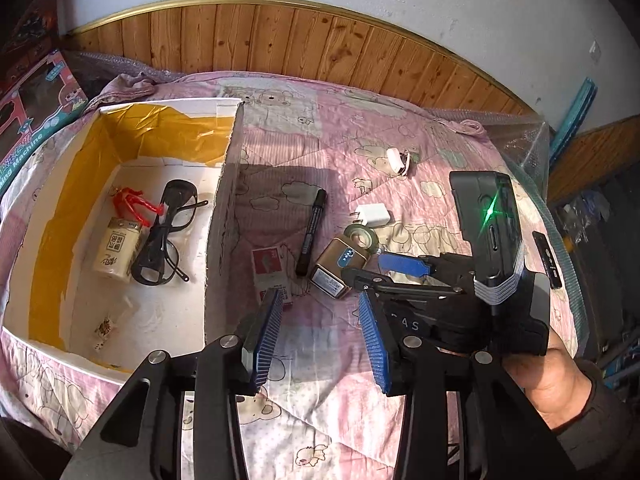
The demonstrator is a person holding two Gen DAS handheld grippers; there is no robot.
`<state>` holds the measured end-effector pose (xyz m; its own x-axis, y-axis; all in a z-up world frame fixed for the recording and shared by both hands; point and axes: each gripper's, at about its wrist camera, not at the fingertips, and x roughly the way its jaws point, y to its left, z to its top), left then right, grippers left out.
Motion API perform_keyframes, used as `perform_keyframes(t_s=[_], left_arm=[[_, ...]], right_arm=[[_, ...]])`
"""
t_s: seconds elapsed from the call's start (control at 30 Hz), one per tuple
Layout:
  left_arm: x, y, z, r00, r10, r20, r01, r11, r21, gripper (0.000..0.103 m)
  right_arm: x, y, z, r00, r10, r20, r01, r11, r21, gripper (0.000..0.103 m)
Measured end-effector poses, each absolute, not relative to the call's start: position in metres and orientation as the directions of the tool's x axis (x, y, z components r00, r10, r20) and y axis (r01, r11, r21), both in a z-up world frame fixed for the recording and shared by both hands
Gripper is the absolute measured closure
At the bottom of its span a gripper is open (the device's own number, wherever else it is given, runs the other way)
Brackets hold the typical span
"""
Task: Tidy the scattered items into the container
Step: 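Grasp the gold tin with right gripper while left gripper grasps the black marker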
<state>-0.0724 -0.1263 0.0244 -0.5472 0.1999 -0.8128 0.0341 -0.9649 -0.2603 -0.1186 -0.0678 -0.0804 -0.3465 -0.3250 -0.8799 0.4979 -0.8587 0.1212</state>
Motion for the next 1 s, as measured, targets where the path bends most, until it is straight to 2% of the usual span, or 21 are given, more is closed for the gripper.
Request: perform_keyframes(t_s=[0.07, 0.17, 0.43, 0.57, 0.73, 0.8, 0.87, 1.0], left_arm=[[-0.074, -0.131, 0.021, -0.541, 0.208, -0.815, 0.05, -0.959, -0.278, 0.058], [-0.078, -0.133, 0.014, -0.529, 0.215, -0.821, 0.056, -0.957, -0.286, 0.057], [-0.088, -0.118, 0.009, -0.514, 0.224, -0.828, 0.03, -0.96, -0.279, 0.057], [-0.091, -0.114, 0.01, -0.513, 0.221, -0.829, 0.029, -0.961, -0.274, 0.057], [-0.093, -0.109, 0.01, -0.511, 0.223, -0.83, 0.02, -0.963, -0.27, 0.057], [-0.096, -0.107, 0.007, -0.505, 0.22, -0.835, 0.022, -0.963, -0.267, 0.057], [-0.098, -0.103, 0.004, -0.5, 0.218, -0.838, 0.019, -0.965, -0.263, 0.057], [-0.106, -0.096, -0.001, -0.496, 0.218, -0.84, 0.0, -0.968, -0.252, 0.057]], right_arm=[[-0.124, -0.076, -0.086, -0.337, -0.3, -0.892, 0.555, -0.829, 0.069, 0.047], [-0.13, -0.086, -0.092, -0.344, -0.281, -0.896, 0.61, -0.792, 0.015, 0.036], [-0.139, -0.082, -0.097, -0.365, -0.306, -0.879, 0.609, -0.793, 0.023, 0.033], [-0.152, -0.064, -0.114, -0.284, -0.317, -0.905, 0.54, -0.833, 0.122, 0.035], [-0.154, -0.042, -0.109, -0.25, -0.395, -0.884, 0.506, -0.832, 0.228, 0.036], [-0.155, -0.037, -0.105, -0.253, -0.408, -0.877, 0.49, -0.836, 0.247, 0.037], [-0.154, -0.032, -0.104, -0.247, -0.42, -0.873, 0.471, -0.839, 0.271, 0.045], [-0.148, -0.023, -0.099, -0.231, -0.413, -0.881, 0.443, -0.851, 0.283, 0.045]])
